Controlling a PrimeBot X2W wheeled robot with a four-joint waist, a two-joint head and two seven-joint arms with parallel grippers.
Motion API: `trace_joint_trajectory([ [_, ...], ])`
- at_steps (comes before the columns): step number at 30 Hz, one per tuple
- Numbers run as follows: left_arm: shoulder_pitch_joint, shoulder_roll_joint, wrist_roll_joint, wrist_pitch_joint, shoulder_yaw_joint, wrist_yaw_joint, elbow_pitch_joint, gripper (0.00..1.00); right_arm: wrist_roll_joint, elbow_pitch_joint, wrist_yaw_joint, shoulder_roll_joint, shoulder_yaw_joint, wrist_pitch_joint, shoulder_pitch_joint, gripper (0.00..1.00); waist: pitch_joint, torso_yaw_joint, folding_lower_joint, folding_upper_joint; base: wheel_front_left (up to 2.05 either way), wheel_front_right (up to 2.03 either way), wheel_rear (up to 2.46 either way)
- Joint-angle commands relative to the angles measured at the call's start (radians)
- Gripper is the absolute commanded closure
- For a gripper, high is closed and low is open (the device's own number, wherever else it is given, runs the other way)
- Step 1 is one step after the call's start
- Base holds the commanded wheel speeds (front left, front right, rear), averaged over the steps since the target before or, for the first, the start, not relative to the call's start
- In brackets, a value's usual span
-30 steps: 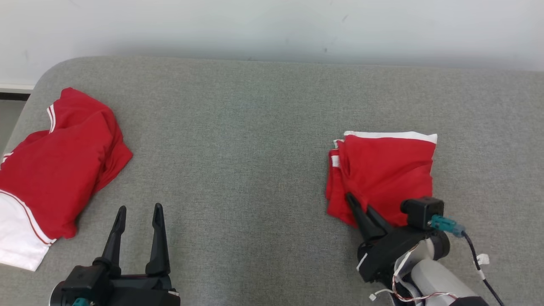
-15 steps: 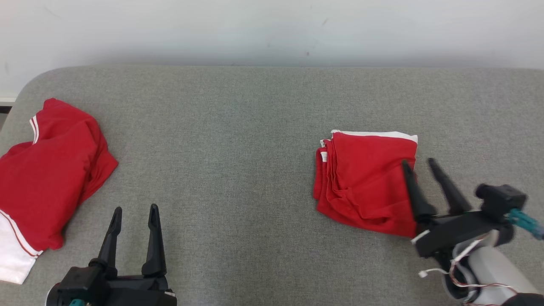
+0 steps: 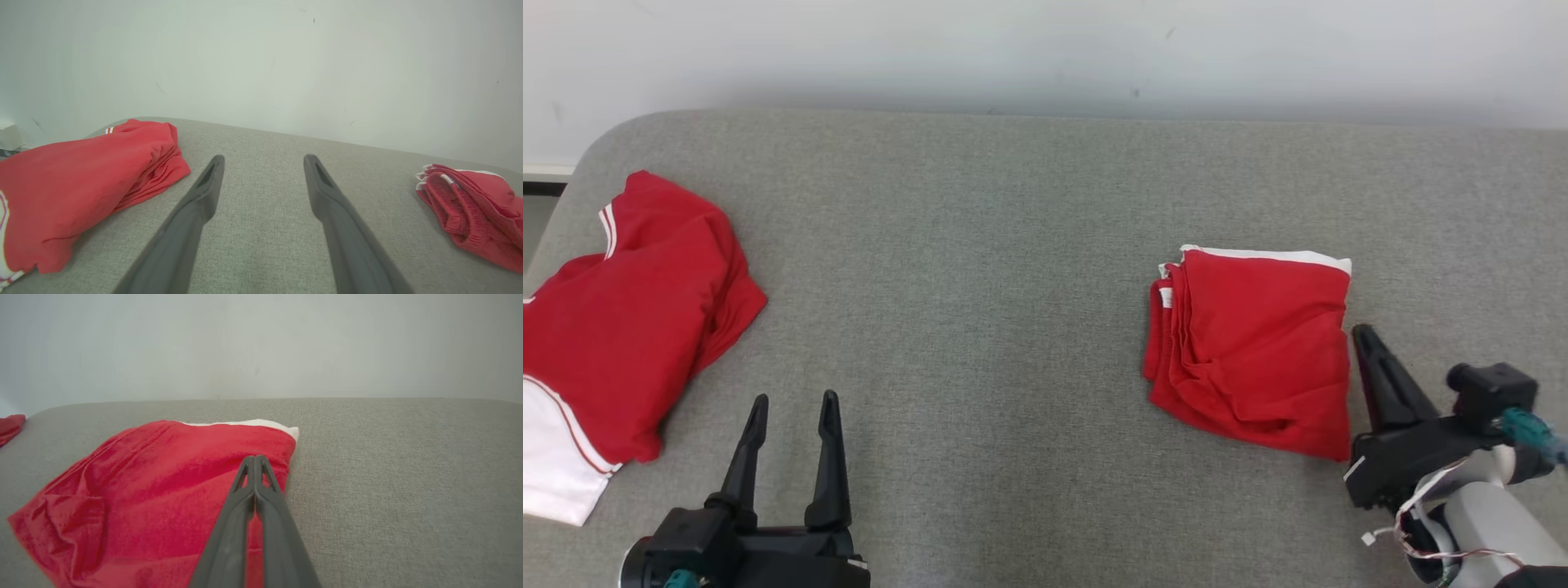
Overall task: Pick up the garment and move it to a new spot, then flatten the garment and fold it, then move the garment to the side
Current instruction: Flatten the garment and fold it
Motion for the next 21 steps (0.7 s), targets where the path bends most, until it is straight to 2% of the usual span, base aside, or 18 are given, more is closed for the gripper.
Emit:
trace_joint_trajectory([
  [1, -0.013, 0.000, 0.008, -0.003, -0.003, -0.002, 0.005, 0.00, -0.036, 0.040, -0.002, 0.006, 0.029, -0.004, -0.020, 1.00, 0.008, 0.015, 0.0000, -0.0001, 0.00, 0.00, 0.00],
  [10, -0.022, 0.000, 0.010, -0.003, -0.013, -0.008, 0.013, 0.00, -0.063, 0.140, -0.002, 0.076, 0.088, -0.005, -0.046, 1.00, 0.016, 0.051, 0.0000, -0.0001, 0.00, 0.00, 0.00],
  [21, -0.020, 0.000, 0.008, -0.003, -0.022, -0.010, 0.020, 0.00, -0.046, 0.101, -0.002, 0.205, 0.207, -0.005, -0.009, 1.00, 0.011, 0.055, 0.0000, -0.0001, 0.00, 0.00, 0.00],
])
